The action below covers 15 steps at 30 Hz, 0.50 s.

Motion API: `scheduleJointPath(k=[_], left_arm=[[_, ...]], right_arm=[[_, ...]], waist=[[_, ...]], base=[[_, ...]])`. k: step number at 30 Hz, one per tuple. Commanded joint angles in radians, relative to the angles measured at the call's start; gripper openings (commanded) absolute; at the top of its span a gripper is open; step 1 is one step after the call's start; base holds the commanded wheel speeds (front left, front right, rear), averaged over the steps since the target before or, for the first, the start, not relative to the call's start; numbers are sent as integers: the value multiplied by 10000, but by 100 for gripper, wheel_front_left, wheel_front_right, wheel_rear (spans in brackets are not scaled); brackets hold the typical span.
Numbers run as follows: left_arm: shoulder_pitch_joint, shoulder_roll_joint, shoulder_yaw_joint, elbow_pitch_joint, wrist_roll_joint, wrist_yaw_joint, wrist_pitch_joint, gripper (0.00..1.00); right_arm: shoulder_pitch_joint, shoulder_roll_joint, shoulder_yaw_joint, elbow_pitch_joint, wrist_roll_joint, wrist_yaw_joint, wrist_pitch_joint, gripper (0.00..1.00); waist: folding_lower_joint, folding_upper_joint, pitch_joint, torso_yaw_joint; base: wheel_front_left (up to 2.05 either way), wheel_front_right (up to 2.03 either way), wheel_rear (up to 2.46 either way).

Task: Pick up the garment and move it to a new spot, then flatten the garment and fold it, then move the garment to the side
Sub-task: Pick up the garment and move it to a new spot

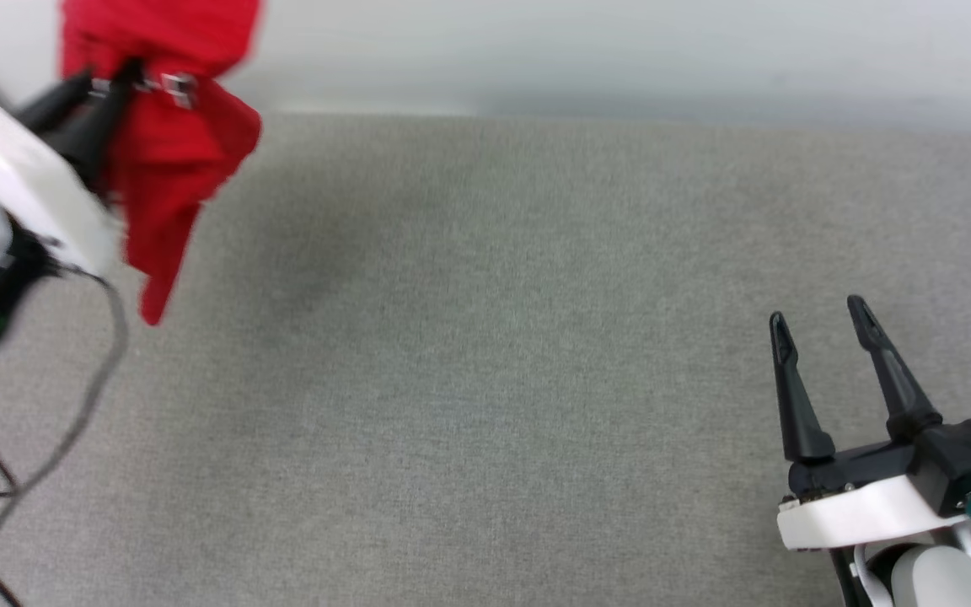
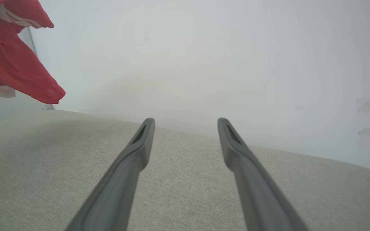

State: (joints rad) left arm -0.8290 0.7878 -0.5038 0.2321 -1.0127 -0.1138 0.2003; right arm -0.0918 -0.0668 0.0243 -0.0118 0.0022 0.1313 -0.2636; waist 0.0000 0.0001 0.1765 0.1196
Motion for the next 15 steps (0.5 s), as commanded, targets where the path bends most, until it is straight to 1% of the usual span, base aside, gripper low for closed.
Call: scheduleJointPath(k=[1,5,9,12,15], left_arm=[[181,-165,-52,-185,56,75,-68,0],[689,-896,-474,-1254,200,584,-252,0],[1325,-1709,-1080,-1964,481,1143,-492,0],[1861,-2499,-1515,-2175,504,1442,-796,0],[2235,-3283,-2016,-1988,645,1583,-1088,0]], right_arm=[[113,45,24,24,48,-10,-17,100],[352,111,86,64,95,-10,-17,100],[432,155,99,2,155,-10,-17,100],[413,166,109,-48,175,-10,-17,100],[285,170,101,-103,188,-10,-17,100]], waist=[[0,-1,-502,-146],[0,-1,-844,-423],[0,-1,-913,-816],[0,-1,-759,-1161],[0,-1,-528,-1531]], base=[[0,0,0],[0,0,0],[0,0,0],[0,0,0],[0,0,0]])
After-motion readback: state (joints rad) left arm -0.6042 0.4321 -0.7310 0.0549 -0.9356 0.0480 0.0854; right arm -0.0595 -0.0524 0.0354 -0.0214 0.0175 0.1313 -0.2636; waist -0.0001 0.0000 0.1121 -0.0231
